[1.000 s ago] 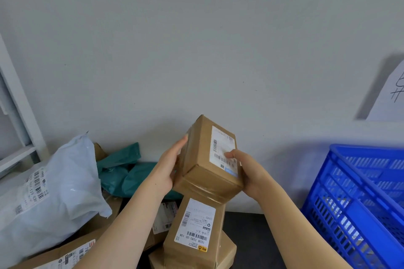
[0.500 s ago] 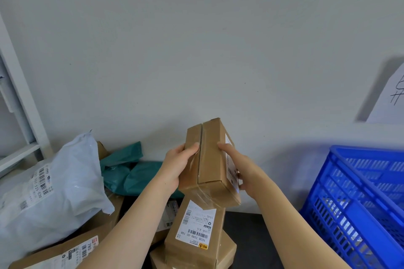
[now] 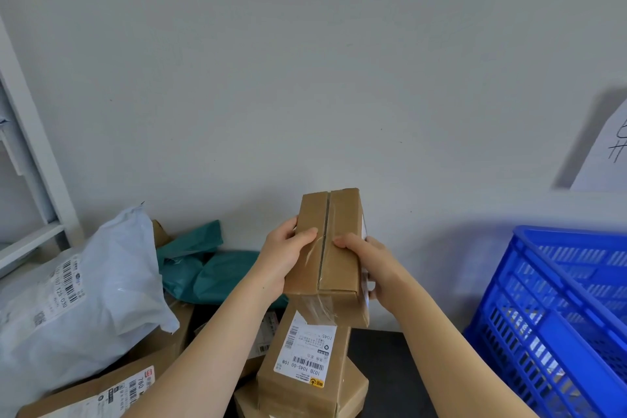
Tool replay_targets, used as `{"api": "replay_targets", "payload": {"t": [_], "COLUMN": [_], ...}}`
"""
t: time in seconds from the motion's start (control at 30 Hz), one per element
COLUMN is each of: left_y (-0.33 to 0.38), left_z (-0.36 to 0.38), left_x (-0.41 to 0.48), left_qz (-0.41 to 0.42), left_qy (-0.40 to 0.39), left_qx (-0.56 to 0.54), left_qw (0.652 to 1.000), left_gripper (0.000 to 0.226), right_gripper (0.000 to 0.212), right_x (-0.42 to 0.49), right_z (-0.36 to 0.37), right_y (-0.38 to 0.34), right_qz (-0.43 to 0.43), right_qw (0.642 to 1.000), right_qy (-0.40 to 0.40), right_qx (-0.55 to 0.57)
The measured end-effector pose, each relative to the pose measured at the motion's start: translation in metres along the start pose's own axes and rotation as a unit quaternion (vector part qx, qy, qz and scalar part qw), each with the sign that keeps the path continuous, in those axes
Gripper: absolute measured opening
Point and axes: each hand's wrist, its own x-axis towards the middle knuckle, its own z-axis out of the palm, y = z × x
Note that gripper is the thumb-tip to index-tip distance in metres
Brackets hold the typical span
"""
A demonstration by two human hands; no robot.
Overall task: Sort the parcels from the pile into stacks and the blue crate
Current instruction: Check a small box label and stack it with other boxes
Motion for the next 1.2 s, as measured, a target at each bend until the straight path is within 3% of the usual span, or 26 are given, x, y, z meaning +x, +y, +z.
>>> {"api": "replay_targets", "payload": {"t": [0.2, 0.43, 1.2], "left_y": [0.001, 0.005, 0.004], "left_z": [0.001, -0.004, 0.0], "left_x": [-0.001, 0.002, 0.01], "left_qz": [-0.004, -0.152, -0.071], "left_qy": [-0.005, -0.068, -0.062], "left_qx": [-0.008, -0.068, -0.047], "left_qw": [1.0, 0.984, 0.994], "left_gripper": [0.024, 0.047, 0.035], "right_gripper": [0.051, 0.045, 0.046], "right_x": [-0.003, -0.002, 0.001], "right_z": [0.002, 0.001, -0.004], "right_y": [0.0, -0.003, -0.009], "right_qz": [-0.004, -0.019, -0.048], "right_qw": [0.999, 0.999, 0.998], "right_qy": [-0.01, -0.018, -0.008], "right_qx": [0.03, 0.047, 0.046]}}
